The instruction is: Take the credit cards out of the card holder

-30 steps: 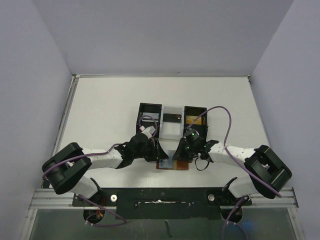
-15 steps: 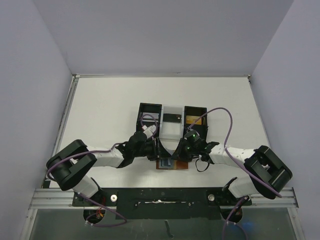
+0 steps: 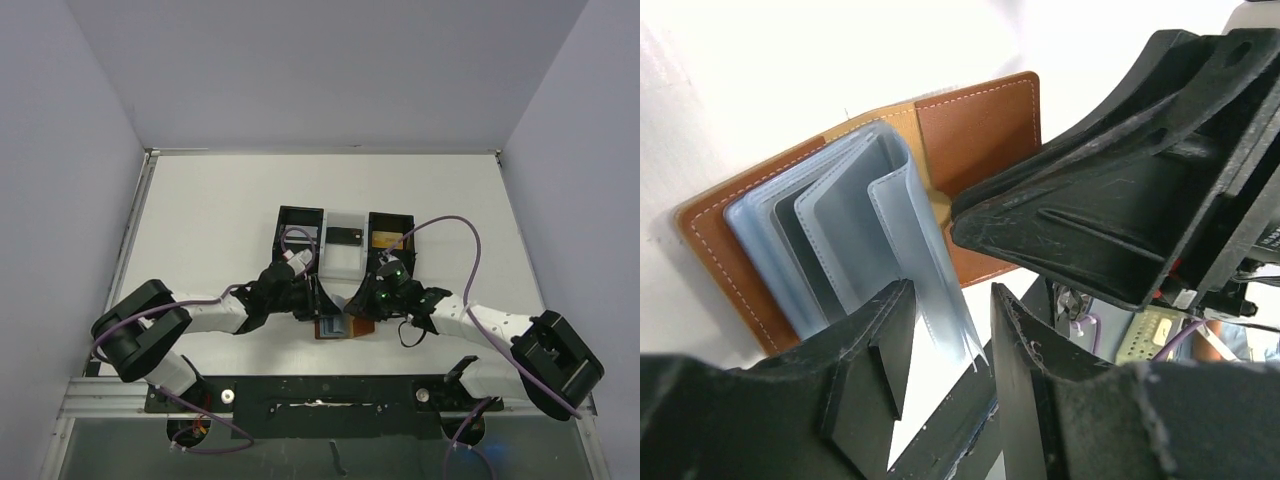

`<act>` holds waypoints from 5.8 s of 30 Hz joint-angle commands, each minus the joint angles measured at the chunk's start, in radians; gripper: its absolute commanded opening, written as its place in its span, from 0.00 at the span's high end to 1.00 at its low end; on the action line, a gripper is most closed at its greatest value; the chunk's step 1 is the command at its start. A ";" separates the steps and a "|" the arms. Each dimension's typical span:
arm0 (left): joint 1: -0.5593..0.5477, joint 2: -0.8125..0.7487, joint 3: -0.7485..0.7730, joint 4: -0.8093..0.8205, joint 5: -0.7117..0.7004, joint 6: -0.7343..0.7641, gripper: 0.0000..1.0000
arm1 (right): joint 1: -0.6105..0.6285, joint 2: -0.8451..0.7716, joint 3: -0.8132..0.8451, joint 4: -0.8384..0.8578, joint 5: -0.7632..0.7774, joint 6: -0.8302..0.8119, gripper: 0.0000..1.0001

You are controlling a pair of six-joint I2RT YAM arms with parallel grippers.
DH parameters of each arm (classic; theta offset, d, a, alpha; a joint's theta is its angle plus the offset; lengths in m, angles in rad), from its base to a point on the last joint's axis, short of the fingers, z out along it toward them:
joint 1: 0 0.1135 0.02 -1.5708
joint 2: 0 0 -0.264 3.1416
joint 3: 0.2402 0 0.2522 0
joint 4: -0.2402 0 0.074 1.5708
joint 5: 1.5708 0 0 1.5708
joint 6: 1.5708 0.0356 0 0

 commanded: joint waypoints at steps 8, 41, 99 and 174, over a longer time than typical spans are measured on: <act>0.007 0.089 0.073 0.129 0.068 -0.004 0.65 | -0.016 -0.149 0.109 -0.259 0.196 -0.015 0.74; -0.053 0.260 0.198 0.049 0.070 0.050 0.71 | -0.120 -0.274 0.003 -0.245 0.090 -0.022 0.80; 0.047 -0.573 -0.071 -0.480 -0.527 0.043 0.66 | 0.182 0.310 0.455 -0.412 0.282 -0.145 0.37; 0.067 -0.684 -0.174 -0.457 -0.474 -0.004 0.35 | 0.252 0.446 0.528 -0.436 0.344 -0.124 0.55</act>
